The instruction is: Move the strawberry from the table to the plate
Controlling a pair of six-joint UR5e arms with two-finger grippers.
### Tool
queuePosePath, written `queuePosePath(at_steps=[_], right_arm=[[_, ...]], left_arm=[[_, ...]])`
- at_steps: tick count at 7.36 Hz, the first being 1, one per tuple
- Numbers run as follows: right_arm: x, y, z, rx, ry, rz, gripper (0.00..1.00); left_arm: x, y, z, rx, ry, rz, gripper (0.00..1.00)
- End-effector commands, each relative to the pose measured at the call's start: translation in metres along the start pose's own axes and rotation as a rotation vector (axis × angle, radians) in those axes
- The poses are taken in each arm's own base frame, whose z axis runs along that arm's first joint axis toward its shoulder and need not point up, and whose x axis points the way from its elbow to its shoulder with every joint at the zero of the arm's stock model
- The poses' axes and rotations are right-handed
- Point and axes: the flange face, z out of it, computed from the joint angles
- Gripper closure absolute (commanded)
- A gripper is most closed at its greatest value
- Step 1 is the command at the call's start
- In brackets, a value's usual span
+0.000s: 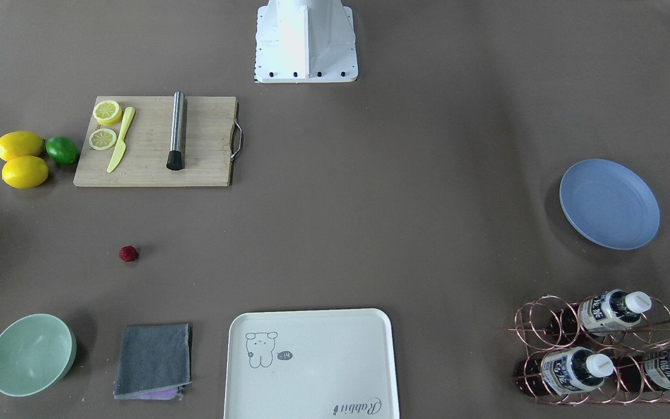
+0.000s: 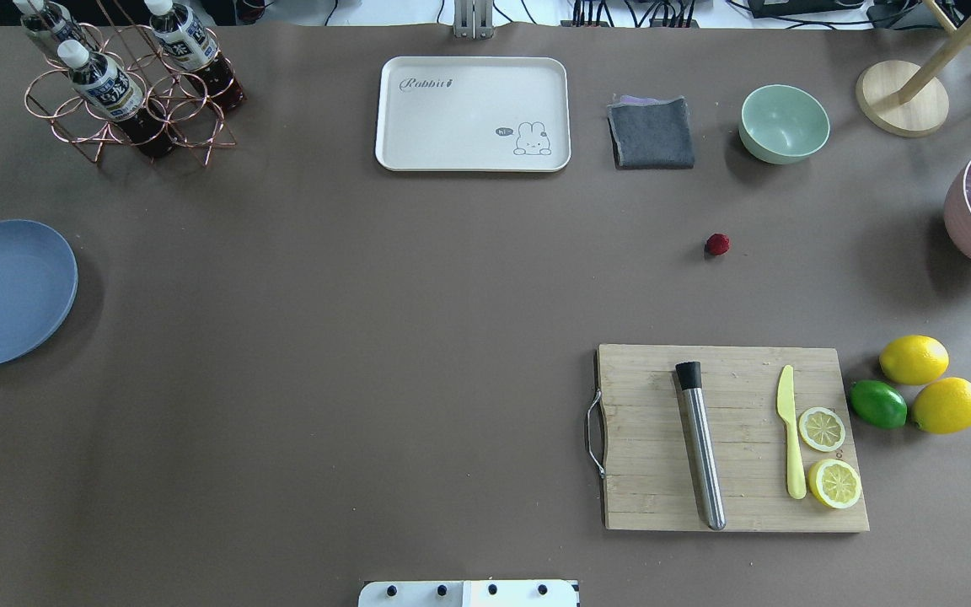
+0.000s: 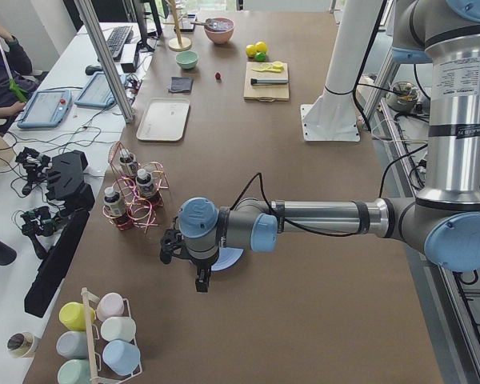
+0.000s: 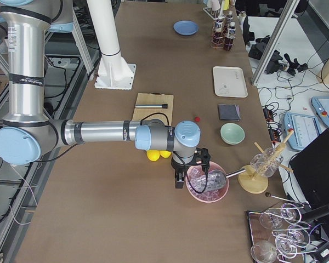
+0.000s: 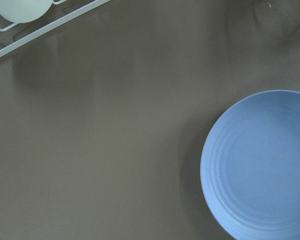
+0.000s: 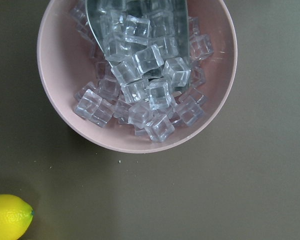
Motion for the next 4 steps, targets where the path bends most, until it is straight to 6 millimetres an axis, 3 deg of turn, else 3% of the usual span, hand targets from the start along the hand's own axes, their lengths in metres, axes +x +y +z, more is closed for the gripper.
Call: queuePosePath(at_steps=[1,4], right_arm=[[0.0010,0.0016,0.0012,0.001,-0.001,-0.001,0.00],[0.0015,0.0017,0.0018,-0.001,-0.001,0.000,0.00]], left_arm=[[0.0012,-0.0004,-0.0011,0.001,0.000,0.005,0.02],[0.0021,-0.0009,-0.0019,0.006,0.000,0.011,0.02]])
